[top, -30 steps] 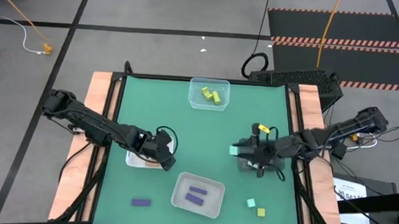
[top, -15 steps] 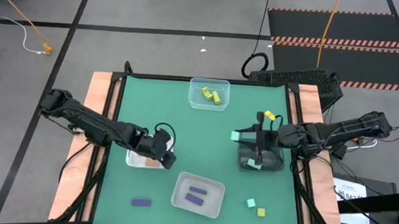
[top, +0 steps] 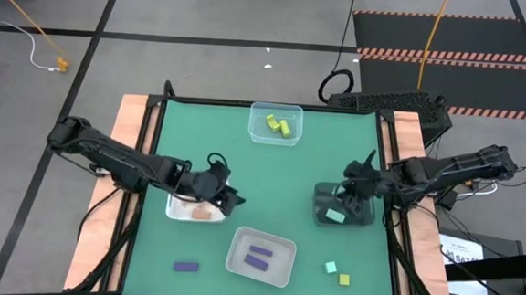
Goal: Sort & place blocks by color
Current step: Put the right light blue block into the black bin, then put the light blue block into the black bin
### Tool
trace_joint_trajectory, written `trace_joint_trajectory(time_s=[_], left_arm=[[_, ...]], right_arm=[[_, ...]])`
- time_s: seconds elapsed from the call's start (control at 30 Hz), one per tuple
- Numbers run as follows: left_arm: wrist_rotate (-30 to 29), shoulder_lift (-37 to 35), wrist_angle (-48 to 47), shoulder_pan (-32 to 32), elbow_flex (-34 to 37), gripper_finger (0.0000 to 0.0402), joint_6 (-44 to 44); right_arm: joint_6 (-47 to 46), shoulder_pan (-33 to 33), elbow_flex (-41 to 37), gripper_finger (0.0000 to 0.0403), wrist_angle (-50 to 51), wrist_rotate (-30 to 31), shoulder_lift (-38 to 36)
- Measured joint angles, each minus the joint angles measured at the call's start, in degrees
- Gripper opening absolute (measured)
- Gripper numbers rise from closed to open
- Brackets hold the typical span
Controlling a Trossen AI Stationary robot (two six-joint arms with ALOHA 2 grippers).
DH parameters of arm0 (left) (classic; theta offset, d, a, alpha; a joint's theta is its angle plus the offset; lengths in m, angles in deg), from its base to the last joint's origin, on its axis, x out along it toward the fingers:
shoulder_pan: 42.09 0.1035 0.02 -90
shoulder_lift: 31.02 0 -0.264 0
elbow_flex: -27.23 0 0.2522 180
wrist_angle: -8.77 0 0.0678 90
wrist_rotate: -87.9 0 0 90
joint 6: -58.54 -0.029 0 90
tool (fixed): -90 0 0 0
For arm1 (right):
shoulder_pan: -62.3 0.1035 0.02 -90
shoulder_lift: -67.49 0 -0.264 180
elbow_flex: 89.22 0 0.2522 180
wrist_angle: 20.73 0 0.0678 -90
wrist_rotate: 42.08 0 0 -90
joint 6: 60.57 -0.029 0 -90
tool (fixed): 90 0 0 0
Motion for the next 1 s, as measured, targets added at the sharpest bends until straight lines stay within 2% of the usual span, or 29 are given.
trace_joint_trajectory(time_s=[0.13,0.27,0.57,0.87,1.0], left_arm=[[-0.08,0.00,3.44,2.03,0.00,0.0255,-1.05],[-0.09,0.00,7.98,3.69,0.00,0.0255,-1.56],[-0.12,0.00,18.21,4.72,0.00,0.0255,-6.58],[-0.11,0.04,19.05,4.72,0.00,0.0255,-7.67],[-0.11,0.04,19.11,4.72,0.00,0.0255,-7.38]], right_arm=[[-6.39,0.02,0.00,0.0114,5.49,-3.62,0.65],[-9.57,0.02,0.00,0.0121,6.84,-6.05,1.44],[-10.89,0.02,0.00,0.0130,6.61,-6.33,1.80],[-12.58,0.02,0.00,0.0198,6.67,-6.34,1.80],[-12.03,0.02,0.00,0.0212,5.91,-7.41,1.50]])
